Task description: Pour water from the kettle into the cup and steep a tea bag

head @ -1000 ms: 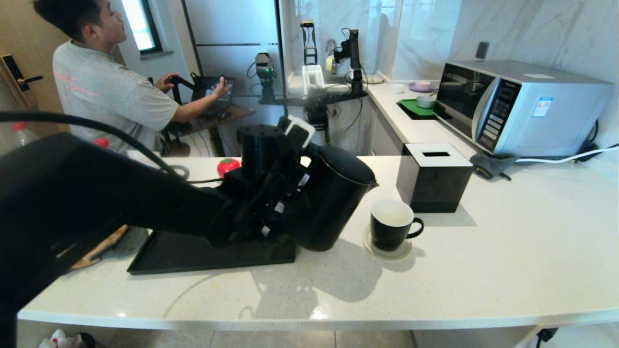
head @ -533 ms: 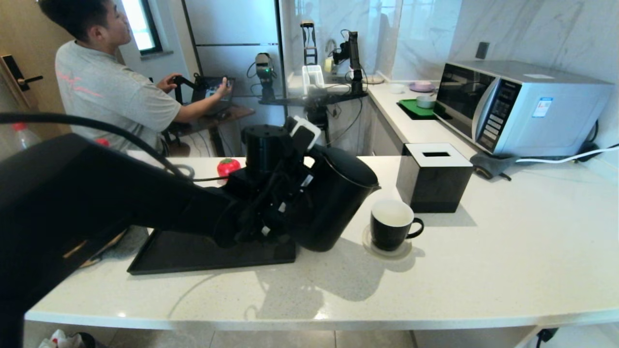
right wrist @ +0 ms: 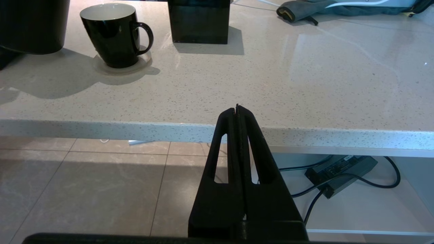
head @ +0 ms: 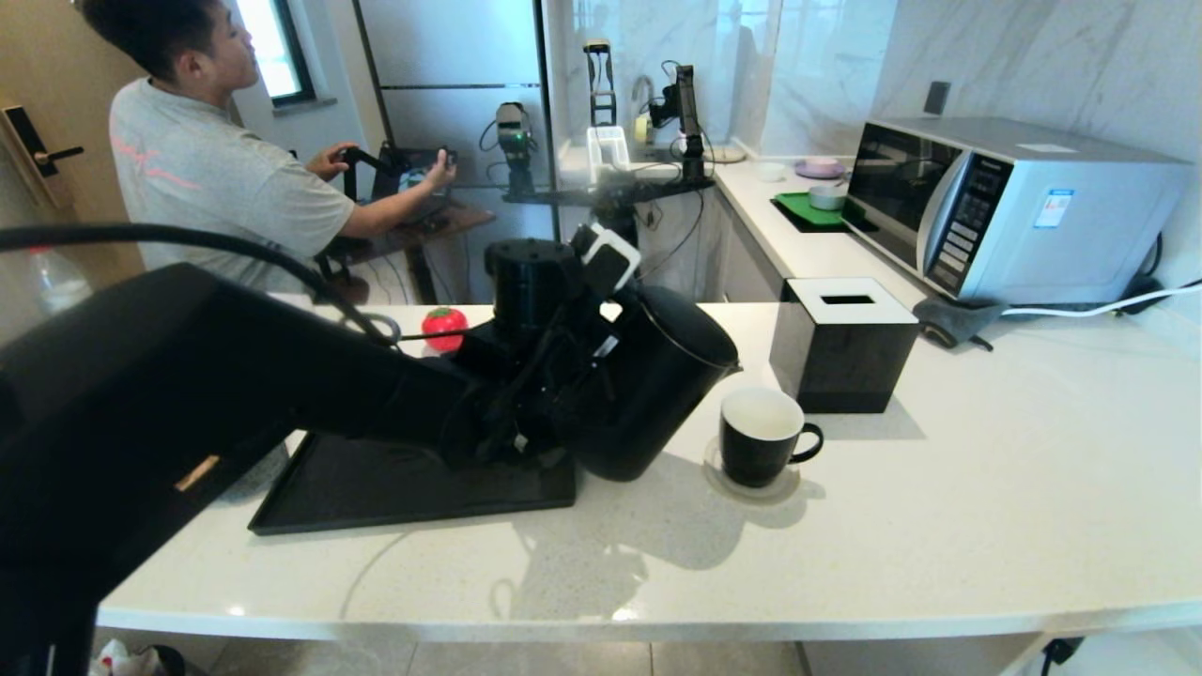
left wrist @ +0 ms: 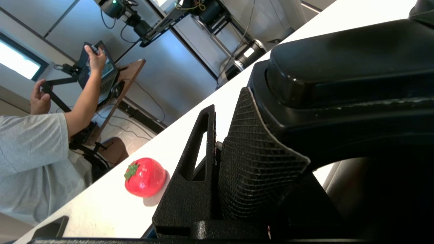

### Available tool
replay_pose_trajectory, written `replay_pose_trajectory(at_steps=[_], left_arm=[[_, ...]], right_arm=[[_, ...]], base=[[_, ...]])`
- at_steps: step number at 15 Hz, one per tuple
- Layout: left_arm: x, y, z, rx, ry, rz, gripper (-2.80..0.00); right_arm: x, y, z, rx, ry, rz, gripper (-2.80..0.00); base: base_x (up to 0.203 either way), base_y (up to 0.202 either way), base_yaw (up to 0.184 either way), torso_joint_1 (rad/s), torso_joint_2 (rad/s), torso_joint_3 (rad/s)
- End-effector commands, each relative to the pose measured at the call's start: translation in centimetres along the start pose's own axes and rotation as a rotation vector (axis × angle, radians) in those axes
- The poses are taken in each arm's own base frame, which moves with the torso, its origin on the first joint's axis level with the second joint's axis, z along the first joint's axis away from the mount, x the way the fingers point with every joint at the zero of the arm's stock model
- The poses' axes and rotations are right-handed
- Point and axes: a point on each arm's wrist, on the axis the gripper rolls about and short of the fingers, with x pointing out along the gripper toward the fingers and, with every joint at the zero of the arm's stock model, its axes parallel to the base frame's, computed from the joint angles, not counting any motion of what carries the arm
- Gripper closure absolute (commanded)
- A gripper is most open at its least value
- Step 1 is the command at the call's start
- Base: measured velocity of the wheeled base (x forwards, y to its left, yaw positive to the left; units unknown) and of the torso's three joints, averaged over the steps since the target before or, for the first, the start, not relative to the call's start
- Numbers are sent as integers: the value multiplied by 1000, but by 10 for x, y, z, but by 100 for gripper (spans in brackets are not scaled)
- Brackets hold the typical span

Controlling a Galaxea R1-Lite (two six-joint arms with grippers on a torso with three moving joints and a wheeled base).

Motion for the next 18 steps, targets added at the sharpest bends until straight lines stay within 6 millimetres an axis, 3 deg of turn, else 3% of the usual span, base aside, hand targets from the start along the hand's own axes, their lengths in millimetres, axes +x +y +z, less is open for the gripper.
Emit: replay_pose_trajectory(at_steps=[1,8,18], left_arm=[[4,-6,1,2,-8,-1,0],[2,-14,5,14,-13,-22,0],[0,-11,11,78,-15,-22,0]], right_arm=[[0,0,0,-1,1,0,0],[0,0,0,-1,1,0,0],[0,0,0,-1,1,0,0]], base=[[0,0,0,0,0,0],[0,0,0,0,0,0],[0,0,0,0,0,0]])
